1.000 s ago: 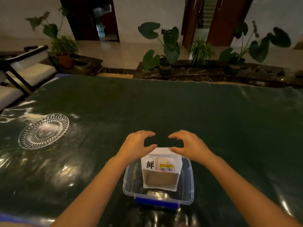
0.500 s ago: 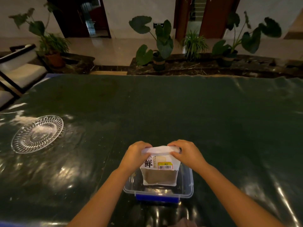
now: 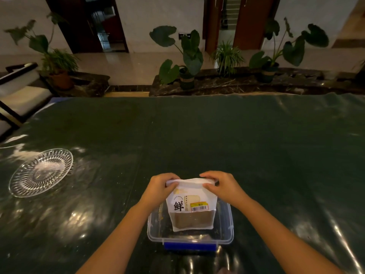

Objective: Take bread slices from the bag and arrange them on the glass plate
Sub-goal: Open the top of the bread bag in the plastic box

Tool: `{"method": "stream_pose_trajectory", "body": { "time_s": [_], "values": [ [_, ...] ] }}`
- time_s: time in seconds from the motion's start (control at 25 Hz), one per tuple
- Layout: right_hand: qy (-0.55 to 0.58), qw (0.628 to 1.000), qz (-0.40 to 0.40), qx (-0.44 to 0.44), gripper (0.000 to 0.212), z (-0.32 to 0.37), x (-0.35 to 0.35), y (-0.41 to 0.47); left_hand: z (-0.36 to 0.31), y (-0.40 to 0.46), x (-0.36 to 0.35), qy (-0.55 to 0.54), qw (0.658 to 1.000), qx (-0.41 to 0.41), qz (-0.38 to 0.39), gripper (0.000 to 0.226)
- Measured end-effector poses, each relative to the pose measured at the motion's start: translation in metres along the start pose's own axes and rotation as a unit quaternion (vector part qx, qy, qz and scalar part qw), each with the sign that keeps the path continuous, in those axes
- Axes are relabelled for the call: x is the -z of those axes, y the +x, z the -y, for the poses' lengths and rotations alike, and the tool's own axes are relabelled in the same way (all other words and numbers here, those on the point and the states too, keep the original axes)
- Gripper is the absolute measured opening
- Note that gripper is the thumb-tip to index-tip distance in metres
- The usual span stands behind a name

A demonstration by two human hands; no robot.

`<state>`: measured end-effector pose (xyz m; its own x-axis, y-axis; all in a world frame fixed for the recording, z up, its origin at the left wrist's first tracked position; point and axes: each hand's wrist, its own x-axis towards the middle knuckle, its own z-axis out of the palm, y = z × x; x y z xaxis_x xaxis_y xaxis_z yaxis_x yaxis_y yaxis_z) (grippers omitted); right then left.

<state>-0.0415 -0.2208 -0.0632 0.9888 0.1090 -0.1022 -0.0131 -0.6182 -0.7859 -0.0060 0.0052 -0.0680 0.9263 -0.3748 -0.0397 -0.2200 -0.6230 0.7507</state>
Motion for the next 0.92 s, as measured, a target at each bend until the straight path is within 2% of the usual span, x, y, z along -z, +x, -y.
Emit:
{"method": "stream_pose_trajectory", "body": {
  "time_s": [0.12,0.24,0.32,0.44,0.52,0.6,0.72,0.84,0.92],
  "values": [
    [0.0,1.0,0.002,0.018,0.025,0.003,0.002,0.002,-0.005,0.002,0.001,-0.051,0.997,0.05,-0.001,0.016],
    [0.052,0.999,0.002,-0.008,0.014,0.004,0.003,0.005,-0.006,-0.003,0.005,-0.027,0.999,0.039,-0.001,0.058],
    [0.083,0.996,-0.001,-0.033,0.01,0.004,0.004,0.008,-0.007,-0.007,0.005,0.043,0.999,0.0,0.0,0.072],
    [0.134,0.99,-0.003,-0.054,0.008,0.005,0.003,0.01,-0.011,-0.007,0.005,0.094,0.993,-0.06,-0.03,0.046],
    [0.156,0.986,-0.007,-0.066,0.006,0.004,0.001,0.008,-0.011,-0.005,0.006,0.076,0.992,-0.087,-0.05,0.023],
    [0.168,0.983,-0.009,-0.072,0.006,0.004,-0.001,0.008,-0.012,-0.003,0.007,0.033,0.995,-0.07,-0.063,0.01],
    [0.173,0.983,-0.017,-0.057,0.011,0.009,0.0,0.007,-0.015,0.0,0.011,-0.05,0.997,0.003,-0.063,0.011],
    [0.139,0.99,-0.01,-0.02,0.02,0.016,0.006,0.005,-0.019,0.005,0.012,-0.1,0.993,0.03,-0.048,0.018],
    [0.112,0.994,-0.018,-0.003,0.015,0.021,0.008,0.005,-0.02,0.006,0.011,-0.113,0.991,0.053,-0.044,0.013]
  ]
}}
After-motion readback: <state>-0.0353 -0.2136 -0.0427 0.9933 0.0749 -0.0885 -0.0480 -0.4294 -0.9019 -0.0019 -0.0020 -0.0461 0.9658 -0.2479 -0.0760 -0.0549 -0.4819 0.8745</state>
